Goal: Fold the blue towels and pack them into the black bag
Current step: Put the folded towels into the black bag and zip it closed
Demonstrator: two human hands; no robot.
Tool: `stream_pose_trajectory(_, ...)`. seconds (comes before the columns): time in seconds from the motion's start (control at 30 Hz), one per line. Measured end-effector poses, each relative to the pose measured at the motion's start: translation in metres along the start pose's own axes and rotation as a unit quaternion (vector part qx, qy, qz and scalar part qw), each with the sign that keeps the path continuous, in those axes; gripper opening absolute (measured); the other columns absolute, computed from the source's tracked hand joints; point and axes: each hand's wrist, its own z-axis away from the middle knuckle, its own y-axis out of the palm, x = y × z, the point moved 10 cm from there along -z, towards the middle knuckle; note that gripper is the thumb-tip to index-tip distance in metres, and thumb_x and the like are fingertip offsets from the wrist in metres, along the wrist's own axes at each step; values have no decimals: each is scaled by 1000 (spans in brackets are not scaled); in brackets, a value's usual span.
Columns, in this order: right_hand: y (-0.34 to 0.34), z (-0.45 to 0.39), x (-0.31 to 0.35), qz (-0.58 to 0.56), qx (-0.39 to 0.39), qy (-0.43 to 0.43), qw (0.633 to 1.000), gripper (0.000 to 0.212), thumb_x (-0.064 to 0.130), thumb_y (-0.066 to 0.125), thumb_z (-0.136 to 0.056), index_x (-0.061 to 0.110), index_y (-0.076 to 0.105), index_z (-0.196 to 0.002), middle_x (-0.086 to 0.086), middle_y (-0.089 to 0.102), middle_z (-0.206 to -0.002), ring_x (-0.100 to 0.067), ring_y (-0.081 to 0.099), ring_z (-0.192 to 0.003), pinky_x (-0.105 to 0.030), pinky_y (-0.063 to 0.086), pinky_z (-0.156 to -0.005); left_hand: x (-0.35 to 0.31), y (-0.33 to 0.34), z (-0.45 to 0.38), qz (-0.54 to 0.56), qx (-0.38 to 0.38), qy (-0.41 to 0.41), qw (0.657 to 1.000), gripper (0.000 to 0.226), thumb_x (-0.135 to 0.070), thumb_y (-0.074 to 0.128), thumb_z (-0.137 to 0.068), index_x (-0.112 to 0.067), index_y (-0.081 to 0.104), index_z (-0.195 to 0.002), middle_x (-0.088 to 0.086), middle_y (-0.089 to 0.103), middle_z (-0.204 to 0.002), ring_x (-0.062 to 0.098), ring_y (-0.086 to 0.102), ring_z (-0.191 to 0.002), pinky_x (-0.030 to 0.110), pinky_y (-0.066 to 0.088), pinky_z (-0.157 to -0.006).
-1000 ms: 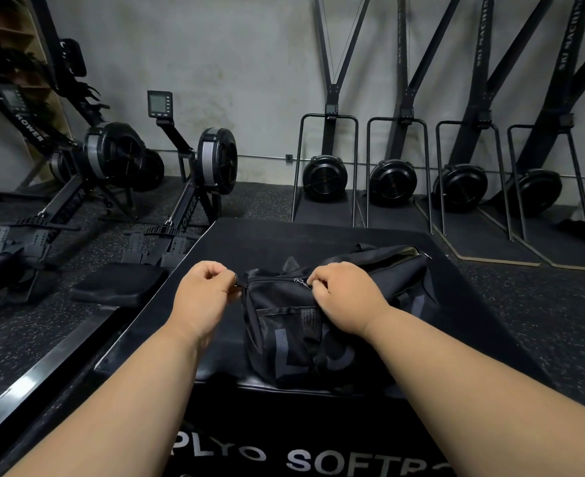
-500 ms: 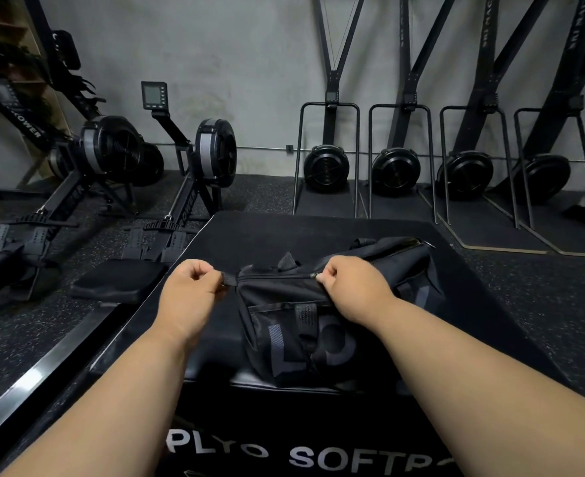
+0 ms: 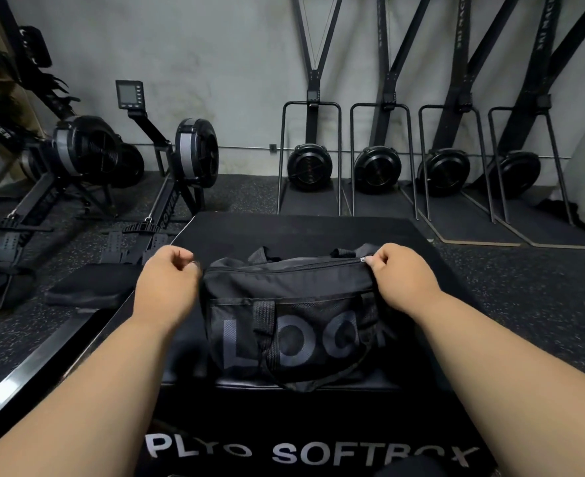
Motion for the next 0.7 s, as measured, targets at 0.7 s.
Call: stream_pose_trajectory(0.7,-5,41,32,-126,46,-83,987,31,35,60,-104,18,60,-78,9,56,-67,-5,49,-60,-24,37,-61,-128,138,100,-189,145,327,914,68,-71,55,-92,-37,50,-150,-8,52,-136,22,44,-129,42,36,-108)
